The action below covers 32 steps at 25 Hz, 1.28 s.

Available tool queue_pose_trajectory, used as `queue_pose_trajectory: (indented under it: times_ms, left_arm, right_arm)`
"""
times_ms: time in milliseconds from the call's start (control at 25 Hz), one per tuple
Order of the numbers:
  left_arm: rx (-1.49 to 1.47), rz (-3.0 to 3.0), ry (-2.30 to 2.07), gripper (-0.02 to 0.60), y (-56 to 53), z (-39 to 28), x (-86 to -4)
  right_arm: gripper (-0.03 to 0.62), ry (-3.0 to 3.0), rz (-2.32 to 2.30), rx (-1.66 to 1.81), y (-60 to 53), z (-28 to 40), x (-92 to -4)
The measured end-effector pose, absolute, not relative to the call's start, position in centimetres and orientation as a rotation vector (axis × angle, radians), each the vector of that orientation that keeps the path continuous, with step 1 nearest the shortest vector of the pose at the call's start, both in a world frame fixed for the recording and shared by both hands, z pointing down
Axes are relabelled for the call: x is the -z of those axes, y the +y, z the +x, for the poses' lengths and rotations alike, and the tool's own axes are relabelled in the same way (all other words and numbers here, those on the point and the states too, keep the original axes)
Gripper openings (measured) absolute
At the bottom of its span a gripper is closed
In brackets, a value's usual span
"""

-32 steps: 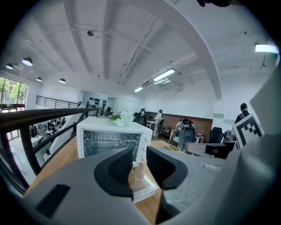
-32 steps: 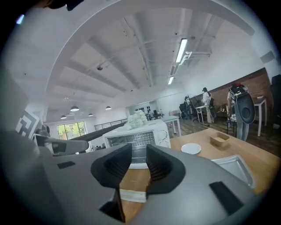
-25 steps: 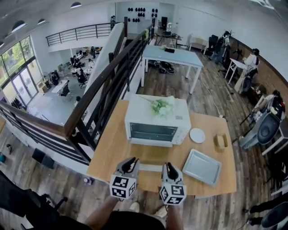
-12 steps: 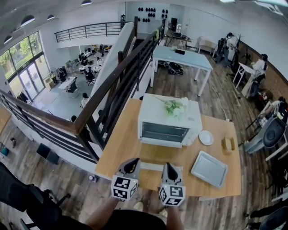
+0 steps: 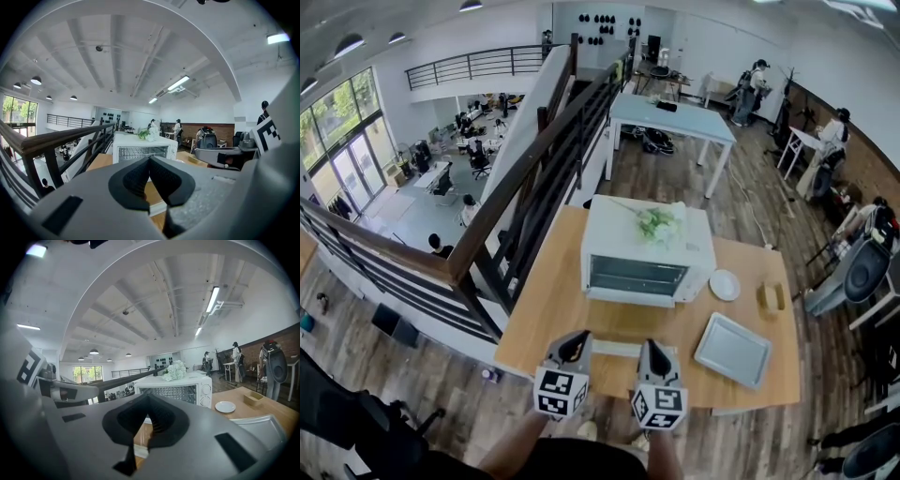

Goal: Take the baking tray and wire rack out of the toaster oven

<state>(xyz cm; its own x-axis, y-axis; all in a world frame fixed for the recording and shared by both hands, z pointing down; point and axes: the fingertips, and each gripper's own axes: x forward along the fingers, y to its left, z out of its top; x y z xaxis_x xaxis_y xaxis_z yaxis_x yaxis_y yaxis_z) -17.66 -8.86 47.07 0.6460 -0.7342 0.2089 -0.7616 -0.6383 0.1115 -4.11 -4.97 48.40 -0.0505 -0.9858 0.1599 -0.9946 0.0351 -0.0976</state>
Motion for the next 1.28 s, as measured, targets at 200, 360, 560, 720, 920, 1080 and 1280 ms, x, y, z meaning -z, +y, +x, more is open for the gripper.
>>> queue_pose_trajectory:
  times_ms: [200,360,560,720,920,1080,1280]
  left_arm:
    - [-0.213,2.669,-1.208,0.003,-9.1,-17.3,-47.1]
    - [-0.216,2.663,-1.181,0.003,-9.4,-17.0,-47.9]
    - [-0.218,2.668,-1.152,0.003,-10.0,-16.7,-48.4]
    - [-0.225,2.653,-1.132,0.003,-10.7,-15.9,-48.9]
    - [-0.220,2.636,-1.132,0.003,-12.4,-14.5,-49.3]
    - [-0.233,2.622,-1.148,0.003,-14.4,-13.2,-49.7]
    - [-0.259,2.604,-1.182,0.003,-17.5,-11.4,-50.8]
  right_arm:
    - [0.000,-2.212,2.138,-0.279,-4.9,-3.8,-48.1]
    - [0.000,-2.197,2.167,-0.279,-5.0,-3.4,-48.2]
    - [0.000,-2.167,2.199,-0.267,-5.2,-2.8,-48.0]
    - [0.000,-2.150,2.205,-0.310,-5.2,-1.8,-48.3]
    - [0.000,-2.134,2.198,-0.352,-6.8,-0.2,-49.2]
    - [0.000,-2.145,2.190,-0.369,-8.9,1.1,-49.2]
    - [0.000,-2.159,2.174,-0.399,-12.4,3.3,-50.4]
